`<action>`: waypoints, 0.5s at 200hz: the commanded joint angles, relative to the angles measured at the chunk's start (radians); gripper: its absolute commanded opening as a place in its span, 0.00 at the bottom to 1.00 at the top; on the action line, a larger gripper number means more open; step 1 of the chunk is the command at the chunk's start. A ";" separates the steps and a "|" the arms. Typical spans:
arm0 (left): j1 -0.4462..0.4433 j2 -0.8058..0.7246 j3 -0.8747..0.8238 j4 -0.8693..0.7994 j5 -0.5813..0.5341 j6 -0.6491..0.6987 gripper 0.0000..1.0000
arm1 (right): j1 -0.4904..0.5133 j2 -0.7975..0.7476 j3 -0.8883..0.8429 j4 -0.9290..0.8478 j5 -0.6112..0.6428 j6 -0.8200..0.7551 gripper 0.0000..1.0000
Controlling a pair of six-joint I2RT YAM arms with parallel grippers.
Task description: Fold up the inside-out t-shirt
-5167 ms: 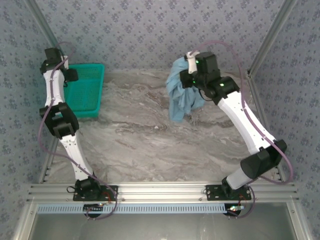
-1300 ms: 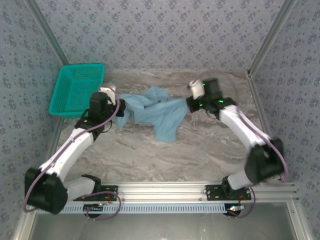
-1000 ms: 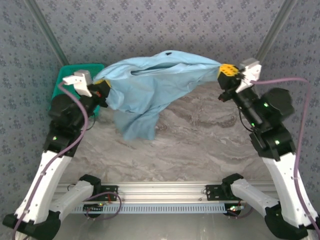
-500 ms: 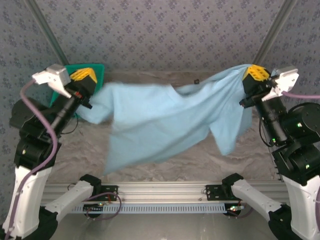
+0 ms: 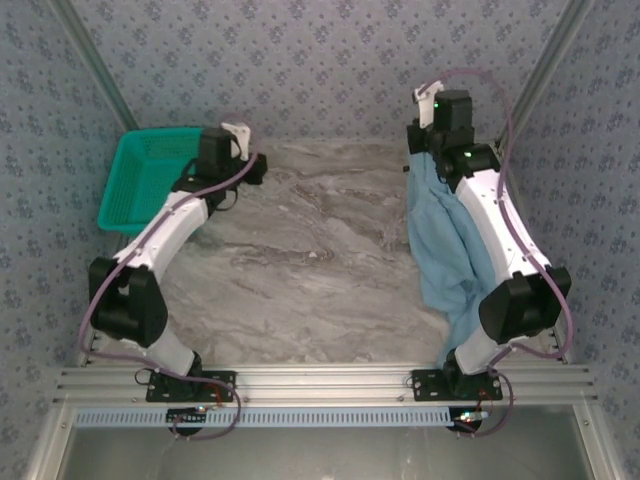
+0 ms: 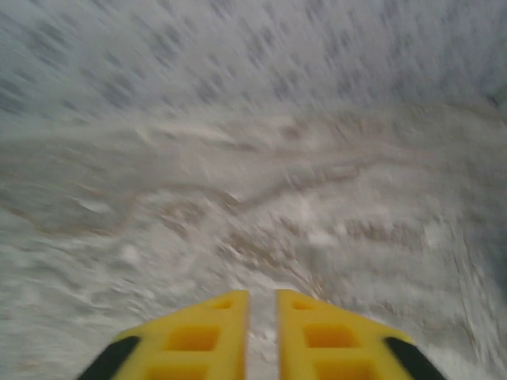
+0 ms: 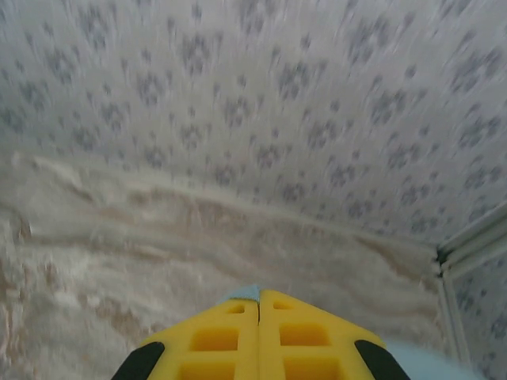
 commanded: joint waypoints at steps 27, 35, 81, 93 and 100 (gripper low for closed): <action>-0.224 0.255 -0.003 0.259 0.273 -0.105 0.38 | -0.060 -0.081 -0.025 0.007 0.082 -0.008 0.00; -0.252 0.305 0.018 0.292 0.301 -0.136 0.39 | -0.065 -0.079 -0.022 -0.011 0.102 -0.013 0.00; -0.403 0.402 0.013 0.437 0.277 -0.213 0.47 | -0.068 -0.146 0.031 -0.075 0.108 -0.025 0.00; -0.428 0.429 0.019 0.479 0.269 -0.233 0.52 | -0.081 -0.146 0.037 -0.087 0.120 -0.028 0.00; -0.434 0.449 0.034 0.501 0.280 -0.240 0.54 | -0.092 -0.144 0.039 -0.100 0.116 -0.027 0.00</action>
